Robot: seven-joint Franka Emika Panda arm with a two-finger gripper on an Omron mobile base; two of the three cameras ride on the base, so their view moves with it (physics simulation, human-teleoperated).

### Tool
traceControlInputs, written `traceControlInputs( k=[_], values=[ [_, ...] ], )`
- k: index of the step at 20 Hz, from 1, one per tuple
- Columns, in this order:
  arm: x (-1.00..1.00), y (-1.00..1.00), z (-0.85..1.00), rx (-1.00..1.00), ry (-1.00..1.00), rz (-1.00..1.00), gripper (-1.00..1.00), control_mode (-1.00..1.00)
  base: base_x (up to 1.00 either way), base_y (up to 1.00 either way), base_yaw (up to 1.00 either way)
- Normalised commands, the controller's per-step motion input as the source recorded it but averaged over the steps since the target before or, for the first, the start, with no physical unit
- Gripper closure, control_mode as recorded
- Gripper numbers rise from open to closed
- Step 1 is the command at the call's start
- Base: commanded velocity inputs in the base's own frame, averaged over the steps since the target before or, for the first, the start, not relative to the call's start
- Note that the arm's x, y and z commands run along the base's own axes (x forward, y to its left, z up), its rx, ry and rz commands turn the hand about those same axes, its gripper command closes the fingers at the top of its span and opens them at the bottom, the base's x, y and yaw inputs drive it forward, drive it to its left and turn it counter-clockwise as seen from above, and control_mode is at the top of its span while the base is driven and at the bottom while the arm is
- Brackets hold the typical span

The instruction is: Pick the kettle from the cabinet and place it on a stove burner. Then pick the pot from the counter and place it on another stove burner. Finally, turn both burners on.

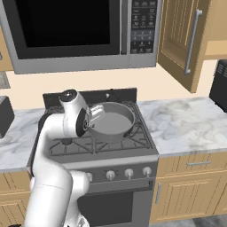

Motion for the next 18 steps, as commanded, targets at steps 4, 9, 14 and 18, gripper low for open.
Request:
traceControlInputs(
  k=[4, 9, 14, 18],
  values=[
    [0.13, 0.00, -0.27, 0.00, 0.01, 0.04, 1.00, -1.00, 0.00, 0.00, 0.00],
    [0.04, 0.00, -0.29, 0.00, 0.00, 0.03, 1.00, -1.00, 0.00, 0.00, 0.00],
    [0.04, -0.01, -0.29, -0.02, 0.00, 0.01, 1.00, -1.00, 0.00, 0.00, 0.00],
    [0.09, -0.03, -0.29, -0.03, 0.00, 0.00, 1.00, -1.00, 0.00, 0.00, 0.00]
  ],
)
